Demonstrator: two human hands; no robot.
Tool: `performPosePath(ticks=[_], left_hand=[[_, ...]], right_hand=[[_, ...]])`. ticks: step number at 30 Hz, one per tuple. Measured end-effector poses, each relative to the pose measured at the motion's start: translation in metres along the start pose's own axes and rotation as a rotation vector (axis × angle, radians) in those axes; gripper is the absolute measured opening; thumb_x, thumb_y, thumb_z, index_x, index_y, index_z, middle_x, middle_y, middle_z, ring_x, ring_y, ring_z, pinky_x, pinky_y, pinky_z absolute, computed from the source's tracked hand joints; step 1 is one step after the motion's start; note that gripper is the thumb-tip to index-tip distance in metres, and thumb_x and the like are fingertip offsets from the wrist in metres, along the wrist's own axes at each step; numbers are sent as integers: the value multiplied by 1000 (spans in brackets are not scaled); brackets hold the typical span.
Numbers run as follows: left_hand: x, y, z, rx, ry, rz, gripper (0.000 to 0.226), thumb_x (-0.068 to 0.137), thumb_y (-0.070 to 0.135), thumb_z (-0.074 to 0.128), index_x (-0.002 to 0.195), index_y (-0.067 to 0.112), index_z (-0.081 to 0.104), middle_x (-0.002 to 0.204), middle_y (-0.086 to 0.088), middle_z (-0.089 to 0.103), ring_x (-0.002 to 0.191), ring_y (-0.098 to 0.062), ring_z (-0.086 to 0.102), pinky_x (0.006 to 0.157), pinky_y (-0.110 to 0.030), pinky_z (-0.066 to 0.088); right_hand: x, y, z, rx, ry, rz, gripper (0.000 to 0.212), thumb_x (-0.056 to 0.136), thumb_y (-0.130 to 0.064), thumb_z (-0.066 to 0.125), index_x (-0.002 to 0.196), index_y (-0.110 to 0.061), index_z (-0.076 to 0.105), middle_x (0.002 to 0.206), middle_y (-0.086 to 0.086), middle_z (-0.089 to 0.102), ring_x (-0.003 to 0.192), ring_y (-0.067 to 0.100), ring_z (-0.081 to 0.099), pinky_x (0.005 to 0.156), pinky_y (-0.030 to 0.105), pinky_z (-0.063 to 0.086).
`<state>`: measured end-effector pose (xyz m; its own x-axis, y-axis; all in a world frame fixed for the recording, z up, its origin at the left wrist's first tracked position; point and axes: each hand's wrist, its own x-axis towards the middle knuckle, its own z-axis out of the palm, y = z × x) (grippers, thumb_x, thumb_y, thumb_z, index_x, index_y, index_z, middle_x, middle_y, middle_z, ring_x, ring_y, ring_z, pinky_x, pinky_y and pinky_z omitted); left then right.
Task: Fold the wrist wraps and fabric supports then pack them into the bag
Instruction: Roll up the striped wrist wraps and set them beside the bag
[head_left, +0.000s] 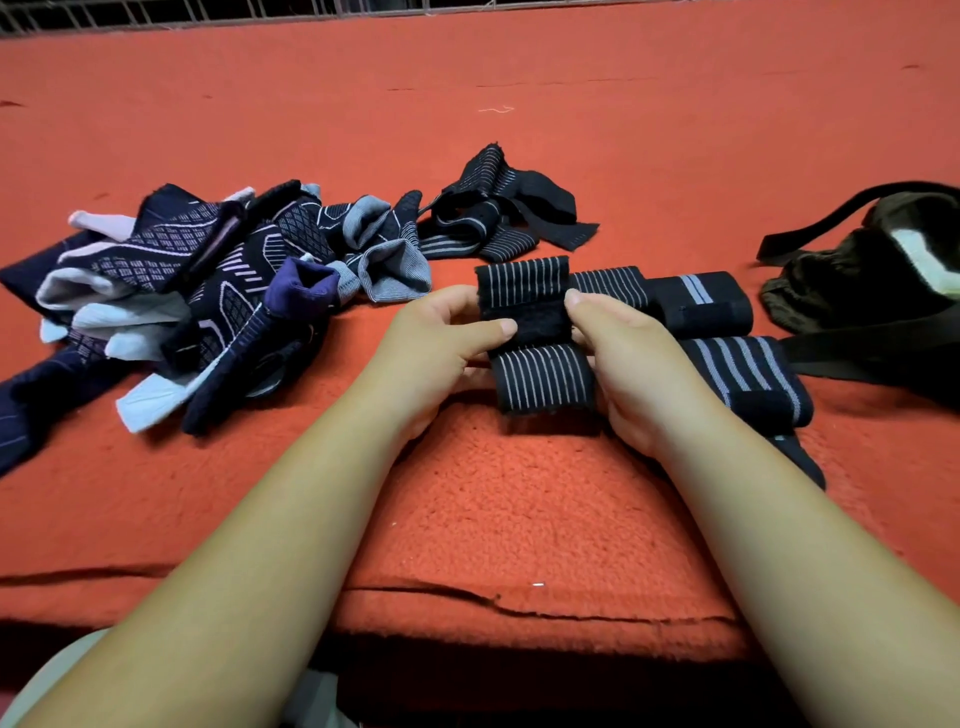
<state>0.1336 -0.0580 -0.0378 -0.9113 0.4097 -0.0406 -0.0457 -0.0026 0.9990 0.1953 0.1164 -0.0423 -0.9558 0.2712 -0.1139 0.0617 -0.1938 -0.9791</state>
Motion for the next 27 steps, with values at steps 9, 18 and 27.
performPosePath(ticks=[9, 18, 27], left_hand=[[4, -8, -4, 97, 99, 69, 23, 92, -4, 73, 110, 8, 81, 107, -17, 81, 101, -36, 76, 95, -64, 56], [2, 2, 6, -138, 118, -44, 34, 101, -9, 51, 130, -1, 68, 119, -18, 78, 100, -19, 74, 93, -28, 60], [-3, 2, 7, -115, 20, -29, 34, 103, 9, 66, 137, 9, 68, 118, -17, 79, 96, -23, 78, 76, -30, 65]], right_hand=[[0, -4, 1, 121, -89, 240, 69, 105, -70, 41, 119, -6, 61, 81, 10, 77, 71, 28, 77, 55, 33, 61], [4, -5, 1, 162, 26, 65, 33, 104, -5, 61, 135, -13, 62, 93, 9, 73, 67, 19, 72, 56, 30, 57], [5, 2, -2, -118, 24, -151, 48, 102, -1, 61, 144, -25, 58, 100, -5, 80, 87, 16, 74, 63, 31, 59]])
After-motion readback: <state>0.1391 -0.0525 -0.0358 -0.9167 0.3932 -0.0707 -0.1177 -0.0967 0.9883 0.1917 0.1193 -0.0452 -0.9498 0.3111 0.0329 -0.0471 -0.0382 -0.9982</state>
